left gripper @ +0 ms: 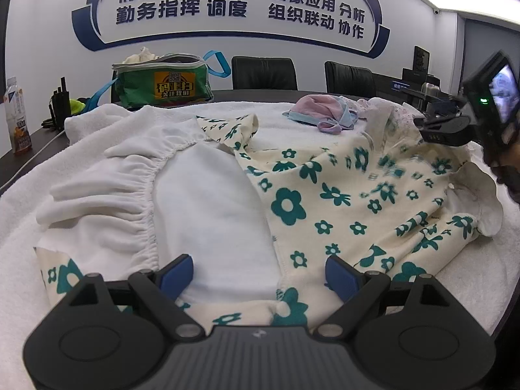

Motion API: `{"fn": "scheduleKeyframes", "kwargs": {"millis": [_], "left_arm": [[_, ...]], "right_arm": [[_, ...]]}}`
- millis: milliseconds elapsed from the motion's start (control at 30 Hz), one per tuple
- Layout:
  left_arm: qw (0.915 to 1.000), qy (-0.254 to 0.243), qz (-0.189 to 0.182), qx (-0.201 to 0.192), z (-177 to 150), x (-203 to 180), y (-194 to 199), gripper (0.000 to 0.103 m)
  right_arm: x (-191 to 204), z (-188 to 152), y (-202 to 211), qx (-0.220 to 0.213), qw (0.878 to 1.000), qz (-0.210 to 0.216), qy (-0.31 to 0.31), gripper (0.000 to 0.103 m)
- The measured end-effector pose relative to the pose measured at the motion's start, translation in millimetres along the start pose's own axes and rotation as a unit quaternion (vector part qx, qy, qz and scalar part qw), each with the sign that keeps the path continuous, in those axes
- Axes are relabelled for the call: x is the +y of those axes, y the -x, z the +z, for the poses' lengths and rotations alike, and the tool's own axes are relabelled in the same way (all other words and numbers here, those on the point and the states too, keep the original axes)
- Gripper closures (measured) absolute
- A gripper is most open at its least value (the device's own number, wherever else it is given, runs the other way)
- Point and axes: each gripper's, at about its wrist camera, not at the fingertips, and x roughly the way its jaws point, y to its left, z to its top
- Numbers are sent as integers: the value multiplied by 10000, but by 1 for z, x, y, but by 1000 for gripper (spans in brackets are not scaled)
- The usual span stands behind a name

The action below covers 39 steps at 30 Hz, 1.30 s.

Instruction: Fold clothes

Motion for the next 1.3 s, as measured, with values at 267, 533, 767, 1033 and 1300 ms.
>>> {"fn": "scheduleKeyframes", "kwargs": {"millis": [267,533,767,1033,1300], "left_arm": [[10000,8,-5,-4,0,0,0,15],[10000,-2,0,2,0,0,0,15],[10000,-18,10,15,1,0,-1,14],[9984,430,-311,-218,4,15,26,15],[9897,1013,792,-626,7,62,58,15]], "right_arm": [[-79,-18,-43,530,9575,1327,-2504,45],[-75,-35,-89,1159,9069,2501,-3186,37],[-51,-34,-101,1399,9155,2669,-2666,100],[-64,-17,-79,1068,9622,975,-2306,100],[-3,115,-27,-172,9052,3800,-1895,31]]}}
